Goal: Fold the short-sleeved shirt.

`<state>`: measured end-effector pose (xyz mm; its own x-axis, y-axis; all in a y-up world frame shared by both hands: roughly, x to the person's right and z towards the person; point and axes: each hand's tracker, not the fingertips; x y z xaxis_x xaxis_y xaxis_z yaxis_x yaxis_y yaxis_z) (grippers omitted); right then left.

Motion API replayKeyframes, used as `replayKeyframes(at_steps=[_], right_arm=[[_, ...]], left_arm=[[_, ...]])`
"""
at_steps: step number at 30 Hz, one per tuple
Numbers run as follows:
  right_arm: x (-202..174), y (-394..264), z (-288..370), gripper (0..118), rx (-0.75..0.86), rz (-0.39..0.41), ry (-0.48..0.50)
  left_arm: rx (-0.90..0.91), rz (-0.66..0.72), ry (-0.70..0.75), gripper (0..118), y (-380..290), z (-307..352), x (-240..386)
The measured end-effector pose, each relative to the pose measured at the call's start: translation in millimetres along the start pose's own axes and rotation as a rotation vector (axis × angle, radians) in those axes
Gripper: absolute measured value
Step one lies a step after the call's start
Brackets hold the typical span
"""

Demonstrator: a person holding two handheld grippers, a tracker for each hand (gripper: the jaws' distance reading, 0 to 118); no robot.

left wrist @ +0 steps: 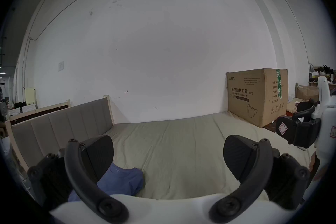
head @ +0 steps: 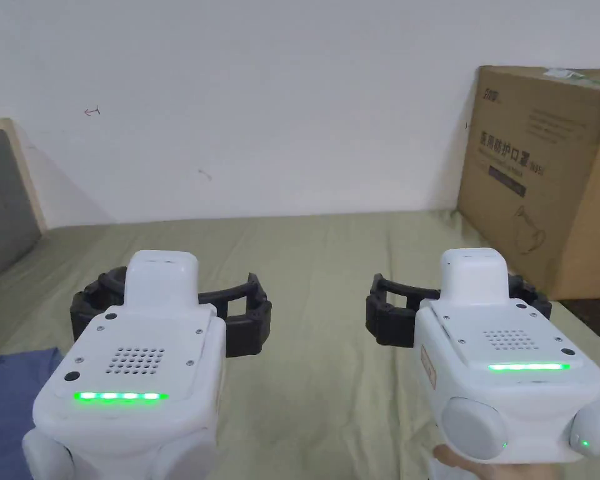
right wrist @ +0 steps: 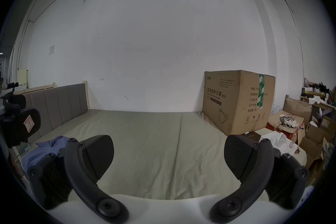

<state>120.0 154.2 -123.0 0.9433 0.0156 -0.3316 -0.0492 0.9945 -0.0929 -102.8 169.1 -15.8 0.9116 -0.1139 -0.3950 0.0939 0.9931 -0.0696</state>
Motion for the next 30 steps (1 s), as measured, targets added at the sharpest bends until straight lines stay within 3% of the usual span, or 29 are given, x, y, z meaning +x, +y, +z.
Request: replayKeyframes(at_steps=[21,22,24,26,27,28,30], right_arm=[[-11,11,-5,118,0.007,0.041,-0.017],[-18,15,-5,118,0.030,0.095,-0.044],[-41,21,-5,118,0.072,0.342,-0.101],[-73,14,-6,118,0.157,0.757,-0.199],[-83,8,-6,118,0.193,0.914,-0.221],[-93,-3,-6,118,0.235,1.120,-0.224],[-105,-24,-5,118,0.284,1.371,-0.199]], left_arm=[[-0.052,0.094,-0.028,118,-4,-7,-18],[-0.043,0.195,-0.053,118,-6,-5,-22],[-0.010,0.576,-0.138,118,-18,-3,-40],[-0.038,1.017,-0.177,118,-49,-8,-58],[-0.049,1.153,-0.178,118,-63,-9,-60],[-0.049,1.278,-0.148,118,-86,-9,-64],[-0.074,1.399,-0.039,118,-113,-7,-64]])
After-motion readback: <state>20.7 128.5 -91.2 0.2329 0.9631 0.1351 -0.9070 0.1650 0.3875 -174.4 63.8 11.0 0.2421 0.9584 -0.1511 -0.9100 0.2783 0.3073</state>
